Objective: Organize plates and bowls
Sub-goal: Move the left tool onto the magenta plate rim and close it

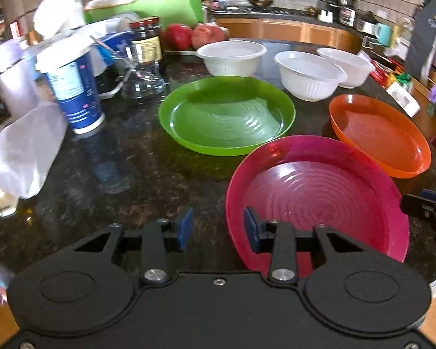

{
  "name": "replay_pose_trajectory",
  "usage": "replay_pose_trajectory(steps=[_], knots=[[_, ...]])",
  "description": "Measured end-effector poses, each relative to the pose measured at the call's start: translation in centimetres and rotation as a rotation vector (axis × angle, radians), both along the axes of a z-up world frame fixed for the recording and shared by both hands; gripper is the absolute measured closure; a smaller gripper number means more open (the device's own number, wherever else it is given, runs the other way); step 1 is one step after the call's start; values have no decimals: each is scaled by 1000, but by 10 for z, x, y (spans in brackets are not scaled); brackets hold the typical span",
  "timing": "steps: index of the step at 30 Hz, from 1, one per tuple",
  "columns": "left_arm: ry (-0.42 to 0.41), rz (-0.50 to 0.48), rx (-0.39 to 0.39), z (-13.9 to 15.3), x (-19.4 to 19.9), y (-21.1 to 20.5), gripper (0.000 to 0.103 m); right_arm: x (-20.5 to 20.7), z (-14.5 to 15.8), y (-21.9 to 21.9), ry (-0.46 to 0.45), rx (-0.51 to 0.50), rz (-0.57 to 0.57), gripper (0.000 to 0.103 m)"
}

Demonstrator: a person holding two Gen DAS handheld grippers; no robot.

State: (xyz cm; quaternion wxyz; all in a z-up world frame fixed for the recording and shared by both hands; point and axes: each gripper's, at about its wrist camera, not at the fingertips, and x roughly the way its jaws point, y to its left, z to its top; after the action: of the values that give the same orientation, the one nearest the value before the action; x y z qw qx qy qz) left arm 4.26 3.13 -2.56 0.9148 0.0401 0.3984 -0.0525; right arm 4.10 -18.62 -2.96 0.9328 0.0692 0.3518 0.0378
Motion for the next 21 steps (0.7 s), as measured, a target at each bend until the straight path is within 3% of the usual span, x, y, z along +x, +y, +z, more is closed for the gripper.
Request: replay_pose_trajectory(steps=[13,17,21], knots=[[51,-137,-13,-10,20,-1,57,20,-9,21,49,-20,-40,68],[42,-177,2,-9,15,-10,61,21,-11,25,52,-22,-35,79],[38,-170,5,-9,12,-10,63,18,-11,26,47,-39,-45,81]])
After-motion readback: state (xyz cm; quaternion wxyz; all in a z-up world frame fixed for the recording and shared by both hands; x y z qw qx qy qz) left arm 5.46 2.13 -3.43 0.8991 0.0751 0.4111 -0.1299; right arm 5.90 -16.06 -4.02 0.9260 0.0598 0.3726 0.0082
